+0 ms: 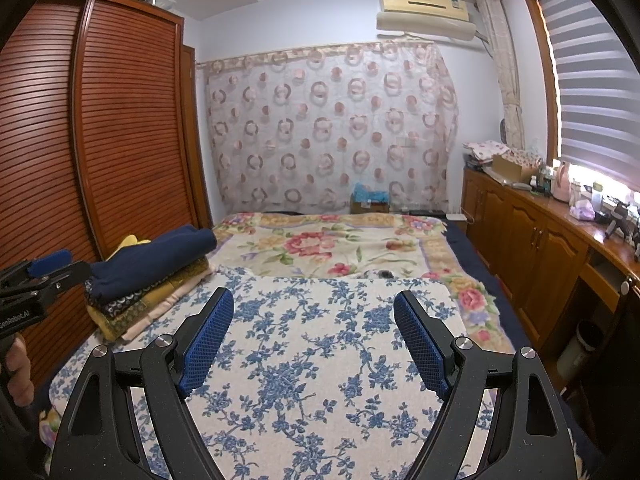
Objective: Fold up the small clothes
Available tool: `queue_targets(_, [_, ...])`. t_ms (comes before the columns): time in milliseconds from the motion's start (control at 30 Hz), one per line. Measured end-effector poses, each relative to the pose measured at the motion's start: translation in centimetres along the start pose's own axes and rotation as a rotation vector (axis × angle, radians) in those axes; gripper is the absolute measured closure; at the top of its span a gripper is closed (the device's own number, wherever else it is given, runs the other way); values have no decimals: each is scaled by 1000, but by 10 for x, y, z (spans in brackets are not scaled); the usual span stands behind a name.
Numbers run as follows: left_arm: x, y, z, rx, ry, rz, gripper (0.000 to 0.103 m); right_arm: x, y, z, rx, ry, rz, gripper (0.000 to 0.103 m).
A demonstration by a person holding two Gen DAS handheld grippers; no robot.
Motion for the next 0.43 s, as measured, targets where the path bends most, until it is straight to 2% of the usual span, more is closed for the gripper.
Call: queue_targets(433, [1, 0, 0, -1, 1, 1, 39, 0, 0, 0, 0, -2, 1, 19])
Point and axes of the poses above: each gripper's, at about its wrist camera, not at the fingertips, and y roughly against the way its jaws point, x to its right, z to its underside, the point moved 2 cm from there along -y, roughly the way its jaws point, and after that the axes turned 4 degrees about x, right-handed, at the moved point
